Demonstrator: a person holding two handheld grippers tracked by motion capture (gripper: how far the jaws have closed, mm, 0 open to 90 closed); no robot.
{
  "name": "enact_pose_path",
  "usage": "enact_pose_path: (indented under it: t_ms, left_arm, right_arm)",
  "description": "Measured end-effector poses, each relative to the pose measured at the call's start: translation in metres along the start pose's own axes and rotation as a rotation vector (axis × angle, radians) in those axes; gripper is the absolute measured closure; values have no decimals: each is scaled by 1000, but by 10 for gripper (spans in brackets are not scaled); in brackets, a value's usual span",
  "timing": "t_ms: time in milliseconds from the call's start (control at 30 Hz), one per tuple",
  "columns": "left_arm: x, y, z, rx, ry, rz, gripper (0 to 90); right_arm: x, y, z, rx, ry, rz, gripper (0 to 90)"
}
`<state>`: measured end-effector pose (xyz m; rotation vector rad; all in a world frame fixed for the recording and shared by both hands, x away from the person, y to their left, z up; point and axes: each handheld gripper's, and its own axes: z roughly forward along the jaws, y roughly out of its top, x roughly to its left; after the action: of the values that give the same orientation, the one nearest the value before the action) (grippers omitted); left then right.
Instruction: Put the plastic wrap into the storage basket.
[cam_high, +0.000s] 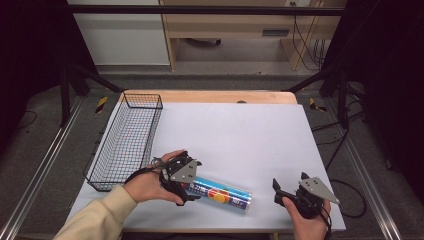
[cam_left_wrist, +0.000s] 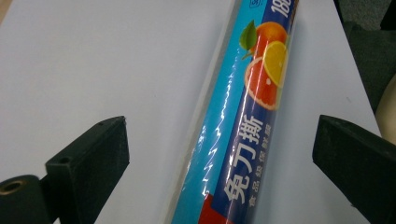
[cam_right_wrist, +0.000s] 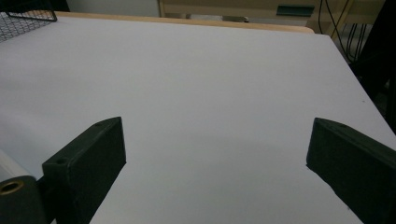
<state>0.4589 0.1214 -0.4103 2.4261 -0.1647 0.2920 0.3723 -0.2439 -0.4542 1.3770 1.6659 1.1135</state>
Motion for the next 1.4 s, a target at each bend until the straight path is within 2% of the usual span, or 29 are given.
enact_pose_path:
  t_ms: [233, 433, 467, 667, 733, 967, 1400]
  left_arm:
    - [4, -6, -1, 12, 3, 10, 70]
    - [5, -5, 0, 19, -19, 10, 65]
    - [5, -5, 3, 24, -32, 2, 71]
    - [7, -6, 12, 71, -53, 18, 73]
    - [8, -7, 15, 62, -58, -3, 72]
    - [9, -12, 24, 88, -95, -3, 72]
    - [9, -14, 35, 119, -119, 3, 103]
  right_arm:
    - [2, 1, -2, -16, 0, -27, 90]
    - [3, 2, 1, -4, 19, -22, 92]
    - [3, 2, 1, -1, 21, -20, 92]
    - [3, 1, 2, 10, 33, -12, 91]
    - [3, 1, 3, 11, 35, -12, 91]
    - [4, 1, 3, 13, 40, -12, 91]
    - [5, 1, 4, 21, 46, -8, 90]
